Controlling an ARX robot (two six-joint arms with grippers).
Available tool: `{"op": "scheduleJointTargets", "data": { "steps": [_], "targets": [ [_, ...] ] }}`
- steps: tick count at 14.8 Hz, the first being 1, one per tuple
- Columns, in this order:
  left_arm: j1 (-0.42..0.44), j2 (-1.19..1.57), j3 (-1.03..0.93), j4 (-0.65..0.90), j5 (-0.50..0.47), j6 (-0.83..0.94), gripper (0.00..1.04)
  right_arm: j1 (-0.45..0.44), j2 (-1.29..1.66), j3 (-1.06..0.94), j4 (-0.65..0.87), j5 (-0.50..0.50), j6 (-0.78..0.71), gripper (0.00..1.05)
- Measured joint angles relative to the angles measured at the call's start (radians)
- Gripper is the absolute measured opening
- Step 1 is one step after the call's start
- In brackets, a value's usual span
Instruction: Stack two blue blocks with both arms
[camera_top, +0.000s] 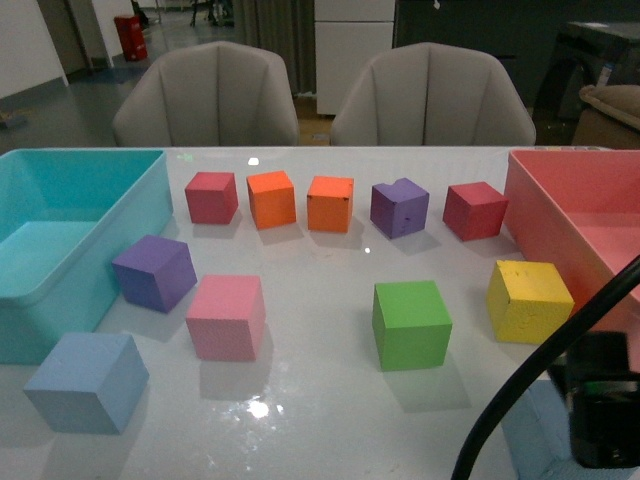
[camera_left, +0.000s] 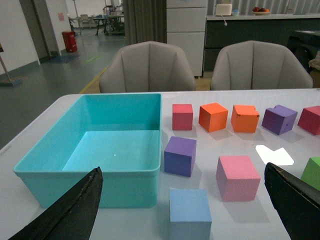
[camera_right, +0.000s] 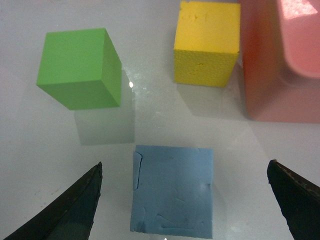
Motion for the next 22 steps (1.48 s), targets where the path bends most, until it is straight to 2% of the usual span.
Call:
{"op": "scheduleJointTargets", "data": {
  "steps": [5, 13, 14, 16, 17, 19, 22],
  "targets": [
    [0.0, 0.0, 0.0, 0.0, 0.0, 0.0, 0.98, 0.01, 0.183, 0.084, -0.048, -0.035, 0.09, 0.98],
    [0.0, 0.0, 0.0, 0.0, 0.0, 0.0, 0.98, 0.005, 0.398, 0.123, 0.035, -0.064, 0.15, 0.98],
    [0.0, 0.0, 0.0, 0.0, 0.0, 0.0, 0.98, 0.006, 0.414, 0.121, 0.048, -0.06, 0.154, 0.93],
    [0.0, 0.0, 0.0, 0.0, 0.0, 0.0, 0.98, 0.006, 0.356, 0.095, 0.042, -0.037, 0.155, 0.6],
    [0.0, 0.0, 0.0, 0.0, 0.0, 0.0, 0.98, 0.007, 0.313, 0.089, 0.021, -0.031, 0.156, 0.53],
    [0.0, 0.0, 0.0, 0.0, 0.0, 0.0, 0.98, 0.019, 0.142, 0.095, -0.058, -0.019, 0.155, 0.47],
    [0.0, 0.0, 0.0, 0.0, 0.0, 0.0, 0.98, 0.012, 0.118, 0.225, -0.139, -0.018, 0.134, 0.45]
  ]
}}
